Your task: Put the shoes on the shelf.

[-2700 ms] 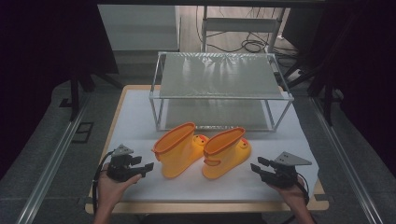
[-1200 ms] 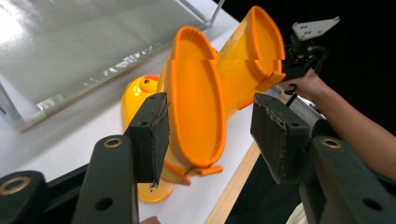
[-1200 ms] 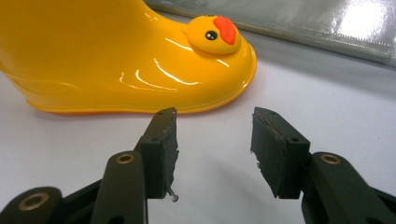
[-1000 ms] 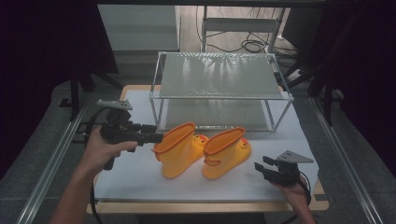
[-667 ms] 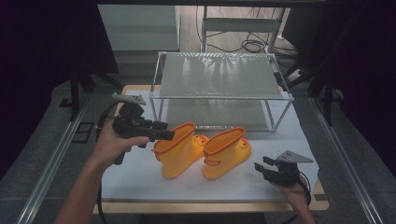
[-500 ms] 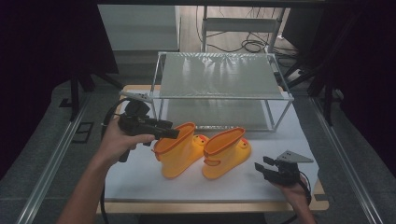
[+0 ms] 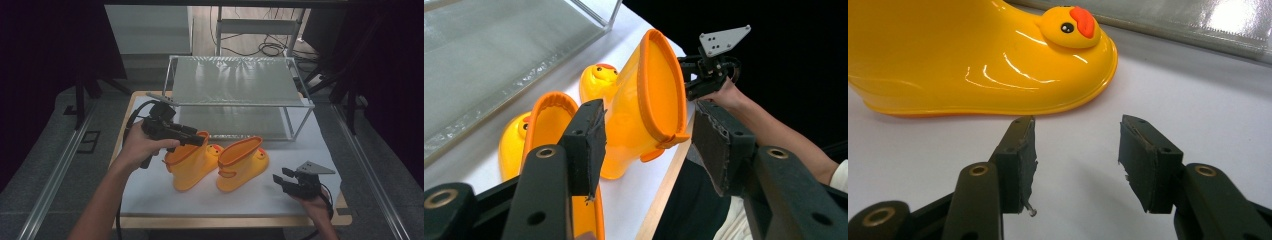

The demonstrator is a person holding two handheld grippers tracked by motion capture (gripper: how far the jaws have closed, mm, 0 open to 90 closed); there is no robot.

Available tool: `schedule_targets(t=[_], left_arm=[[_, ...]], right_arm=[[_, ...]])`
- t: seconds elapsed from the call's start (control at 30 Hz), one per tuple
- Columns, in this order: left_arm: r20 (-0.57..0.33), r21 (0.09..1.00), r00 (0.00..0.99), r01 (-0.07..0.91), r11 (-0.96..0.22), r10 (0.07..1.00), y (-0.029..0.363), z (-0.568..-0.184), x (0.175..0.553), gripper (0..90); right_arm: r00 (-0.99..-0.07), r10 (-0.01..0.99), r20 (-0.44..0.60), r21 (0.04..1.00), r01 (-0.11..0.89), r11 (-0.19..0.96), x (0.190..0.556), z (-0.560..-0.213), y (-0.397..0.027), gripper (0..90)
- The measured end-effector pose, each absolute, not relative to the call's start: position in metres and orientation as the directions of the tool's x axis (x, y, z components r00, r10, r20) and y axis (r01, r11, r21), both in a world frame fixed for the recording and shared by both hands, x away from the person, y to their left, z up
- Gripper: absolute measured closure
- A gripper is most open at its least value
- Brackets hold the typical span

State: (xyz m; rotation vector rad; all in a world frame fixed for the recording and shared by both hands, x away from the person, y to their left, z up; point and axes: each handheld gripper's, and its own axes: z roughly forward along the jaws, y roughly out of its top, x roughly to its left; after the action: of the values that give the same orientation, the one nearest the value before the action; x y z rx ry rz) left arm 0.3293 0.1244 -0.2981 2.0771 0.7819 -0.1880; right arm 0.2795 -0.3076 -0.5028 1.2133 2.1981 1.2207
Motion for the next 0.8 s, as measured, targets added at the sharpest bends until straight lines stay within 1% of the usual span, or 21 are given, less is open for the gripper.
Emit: schedule_targets(t=[0.8], left_arm=[[-0.409,0.633,0.809,0.585,-0.507,0.423,0.071,-0.302,0.352,47.6]], right_arm=[[-0.578,0.811,0.092,0.809,0.518,0.278,0.28,-0.505,-0.307,48.3]])
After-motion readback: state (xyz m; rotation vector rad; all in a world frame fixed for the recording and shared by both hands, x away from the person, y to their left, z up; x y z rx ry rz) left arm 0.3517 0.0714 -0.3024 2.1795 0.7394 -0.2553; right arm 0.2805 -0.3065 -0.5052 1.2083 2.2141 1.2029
